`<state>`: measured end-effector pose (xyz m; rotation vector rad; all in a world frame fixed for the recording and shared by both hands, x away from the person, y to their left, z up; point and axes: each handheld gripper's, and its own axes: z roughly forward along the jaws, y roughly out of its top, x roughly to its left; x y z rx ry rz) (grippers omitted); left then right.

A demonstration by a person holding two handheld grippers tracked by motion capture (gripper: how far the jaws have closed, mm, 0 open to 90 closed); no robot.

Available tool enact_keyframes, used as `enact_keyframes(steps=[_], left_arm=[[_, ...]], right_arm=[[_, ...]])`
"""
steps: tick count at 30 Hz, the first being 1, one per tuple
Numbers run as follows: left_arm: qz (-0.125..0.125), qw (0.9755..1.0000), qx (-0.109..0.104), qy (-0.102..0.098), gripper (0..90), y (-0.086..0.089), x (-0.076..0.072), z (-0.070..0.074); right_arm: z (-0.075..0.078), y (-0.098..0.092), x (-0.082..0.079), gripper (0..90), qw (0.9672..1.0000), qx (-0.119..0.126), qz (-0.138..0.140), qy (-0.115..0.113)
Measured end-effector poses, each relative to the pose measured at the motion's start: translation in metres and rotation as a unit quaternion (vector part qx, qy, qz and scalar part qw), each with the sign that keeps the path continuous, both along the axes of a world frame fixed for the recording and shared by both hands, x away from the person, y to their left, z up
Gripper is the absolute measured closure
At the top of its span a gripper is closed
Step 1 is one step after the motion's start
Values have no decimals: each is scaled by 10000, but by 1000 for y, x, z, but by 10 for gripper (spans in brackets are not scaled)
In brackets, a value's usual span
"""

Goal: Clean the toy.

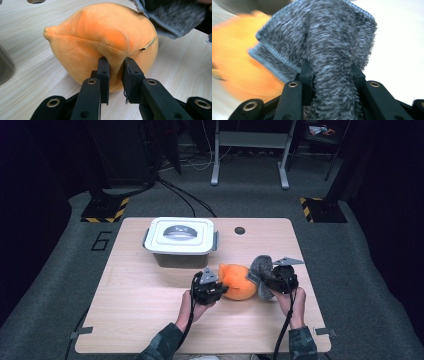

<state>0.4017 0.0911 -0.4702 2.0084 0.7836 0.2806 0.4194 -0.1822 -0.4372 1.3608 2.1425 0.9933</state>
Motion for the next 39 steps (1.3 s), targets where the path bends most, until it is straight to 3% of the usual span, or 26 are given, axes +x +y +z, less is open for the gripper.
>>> enact_keyframes(steps=[6,10,14,17,21,24,37,39], left_arm=[[-22,10000,28,-19,767,-1,-1,1],[-32,10000,18,-22,768,-1,-1,1],[-50,10000,18,-38,768,-2,-1,2],[-44,10000,45,-37,767,-2,-1,1],[-52,10000,9,-8,768,-1,0,1],[-76,10000,-18,16,768,-1,1,0],[-62,10000,-54,32,768,0,2,-1],[-78,10000,-47,35,768,0,2,-1]], right_arm=[[26,34,-6,644,9977,96,623,-232],[33,57,-6,644,9948,196,963,-259],[33,76,-4,643,9922,134,1226,-202],[27,85,0,643,9922,-62,1241,-116],[24,84,1,643,9931,-151,1159,-137],[22,78,1,644,9931,-236,1140,-138],[10,47,0,643,9982,-226,547,-59],[8,42,1,642,9980,-248,581,-76]])
